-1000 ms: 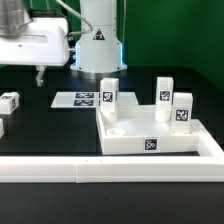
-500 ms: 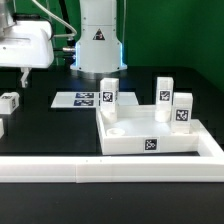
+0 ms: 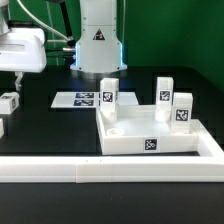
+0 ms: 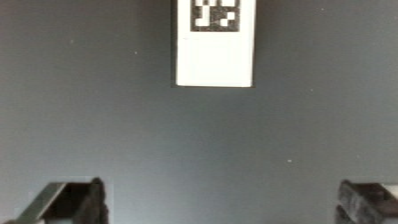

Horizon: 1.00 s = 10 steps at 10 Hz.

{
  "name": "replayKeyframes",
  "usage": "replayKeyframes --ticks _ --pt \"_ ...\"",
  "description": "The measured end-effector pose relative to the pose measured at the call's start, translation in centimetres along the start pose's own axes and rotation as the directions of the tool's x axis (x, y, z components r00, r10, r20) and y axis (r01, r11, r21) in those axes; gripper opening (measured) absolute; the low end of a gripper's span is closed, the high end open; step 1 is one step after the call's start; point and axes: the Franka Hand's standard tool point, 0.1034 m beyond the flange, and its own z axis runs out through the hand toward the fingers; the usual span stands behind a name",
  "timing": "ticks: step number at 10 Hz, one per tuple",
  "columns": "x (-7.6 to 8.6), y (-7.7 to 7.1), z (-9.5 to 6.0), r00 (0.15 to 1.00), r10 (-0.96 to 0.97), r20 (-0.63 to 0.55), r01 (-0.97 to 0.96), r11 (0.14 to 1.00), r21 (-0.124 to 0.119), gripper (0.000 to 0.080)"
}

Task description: Assemble square table

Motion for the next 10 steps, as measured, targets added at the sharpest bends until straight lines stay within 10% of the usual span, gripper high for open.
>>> replayKeyframes --ticks 10 --pt "-3.5 0.2 4.1 0.899 -0.023 0.437 0.004 0.999 0.046 0.0649"
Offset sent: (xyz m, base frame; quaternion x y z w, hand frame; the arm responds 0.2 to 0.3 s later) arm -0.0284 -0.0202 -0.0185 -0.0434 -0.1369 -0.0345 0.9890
